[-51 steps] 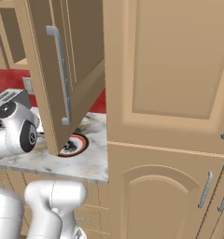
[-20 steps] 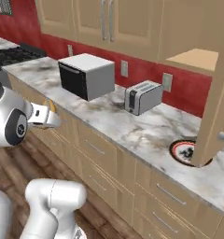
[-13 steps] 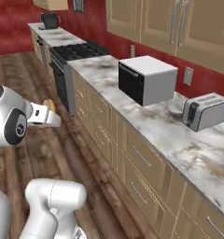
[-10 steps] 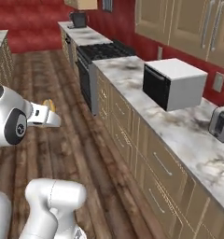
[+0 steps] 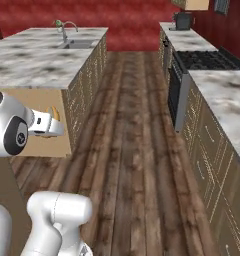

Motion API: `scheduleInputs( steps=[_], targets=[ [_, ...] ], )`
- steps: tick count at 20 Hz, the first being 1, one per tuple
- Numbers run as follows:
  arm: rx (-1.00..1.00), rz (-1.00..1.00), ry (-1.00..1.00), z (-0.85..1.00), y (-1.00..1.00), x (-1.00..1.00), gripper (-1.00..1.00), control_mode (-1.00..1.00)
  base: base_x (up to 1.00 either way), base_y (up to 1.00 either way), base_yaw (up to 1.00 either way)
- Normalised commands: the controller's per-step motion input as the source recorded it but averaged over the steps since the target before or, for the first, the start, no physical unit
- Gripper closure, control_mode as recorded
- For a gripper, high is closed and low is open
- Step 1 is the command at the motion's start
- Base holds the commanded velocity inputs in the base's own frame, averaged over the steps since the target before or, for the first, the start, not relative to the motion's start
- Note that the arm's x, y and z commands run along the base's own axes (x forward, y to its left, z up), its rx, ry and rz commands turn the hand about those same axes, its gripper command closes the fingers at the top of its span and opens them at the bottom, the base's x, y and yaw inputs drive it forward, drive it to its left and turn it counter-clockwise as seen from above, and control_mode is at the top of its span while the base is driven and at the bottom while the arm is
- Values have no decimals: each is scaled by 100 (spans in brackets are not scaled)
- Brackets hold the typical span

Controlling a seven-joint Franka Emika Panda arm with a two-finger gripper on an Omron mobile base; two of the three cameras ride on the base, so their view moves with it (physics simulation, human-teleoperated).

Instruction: Move the hot dog bun to the plate on the dining table and place the condiment next to that plate. Then navigate to the fridge and take the sausage and place it on the plate as well.

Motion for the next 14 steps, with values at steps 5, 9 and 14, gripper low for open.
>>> scheduleInputs(
  steps=[5, 9, 14],
  targets=[
    [0, 0, 0, 0, 0, 0, 100, 100, 91, -27, 34],
    [0, 0, 0, 0, 0, 0, 100, 100, 100, -36, 33],
    [0, 0, 0, 0, 0, 0, 100, 100, 100, -17, 33]
  ],
)
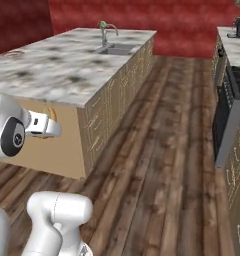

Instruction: Move the hot dog bun to the plate on the dining table and place the condiment next to that plate. Then navigate to the fridge and take the sausage and place it on the plate as well.

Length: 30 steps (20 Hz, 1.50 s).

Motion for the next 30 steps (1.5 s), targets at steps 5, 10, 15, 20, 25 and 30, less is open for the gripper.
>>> scheduleInputs(
  steps=[5, 10, 15, 20, 25, 30],
  targets=[
    [0, 0, 0, 0, 0, 0, 100, 100, 100, -9, 33],
    [0, 0, 0, 0, 0, 0, 100, 100, 100, -2, 36],
    [0, 0, 0, 0, 0, 0, 100, 100, 99, 20, 44],
    [0, 0, 0, 0, 0, 0, 100, 100, 79, 57, 37],
    [0, 0, 0, 0, 0, 0, 100, 100, 57, 96, 17],
    [0, 0, 0, 0, 0, 0, 100, 100, 50, 100, 2]
  ],
)
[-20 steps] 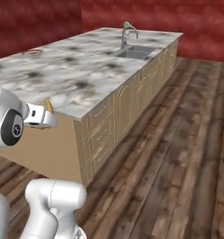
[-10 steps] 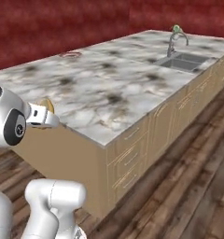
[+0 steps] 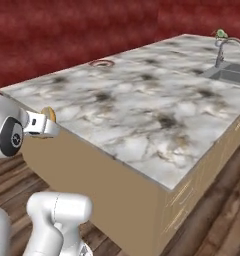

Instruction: Move the hot dog bun to the plate on the dining table and place the condiment next to that plate. Then navigate to the fridge and take the sausage and place it on the plate as well.

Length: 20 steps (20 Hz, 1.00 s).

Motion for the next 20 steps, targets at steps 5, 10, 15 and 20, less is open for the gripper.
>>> scheduleInputs(
  steps=[5, 10, 15, 20],
  targets=[
    [0, 0, 0, 0, 0, 0, 100, 100, 59, 100, 0],
    [0, 0, 0, 0, 0, 0, 100, 100, 64, 100, 0],
    [0, 0, 0, 0, 0, 0, 100, 100, 61, 100, -1],
    [0, 0, 0, 0, 0, 0, 100, 100, 63, 100, -6]
  ],
)
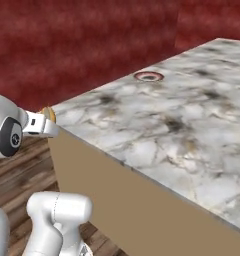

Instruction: Move the hot dog bun to the plate on the dining table and place the condiment next to that plate. Then navigate to the fridge and take the sausage and place it on the plate as well.

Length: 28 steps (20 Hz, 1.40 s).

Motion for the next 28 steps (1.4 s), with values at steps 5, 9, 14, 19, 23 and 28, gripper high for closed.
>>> scheduleInputs(
  steps=[5, 9, 14, 19, 23, 28],
  targets=[
    [0, 0, 0, 0, 0, 0, 100, 100, 56, 100, -14],
    [0, 0, 0, 0, 0, 0, 100, 100, 42, 82, -27],
    [0, 0, 0, 0, 0, 0, 100, 100, 34, 74, -45],
    [0, 0, 0, 0, 0, 0, 100, 100, 30, 83, -46],
    [0, 0, 0, 0, 0, 0, 100, 100, 18, 97, -40],
    [0, 0, 0, 0, 0, 0, 100, 100, 18, 99, -40]
  ],
)
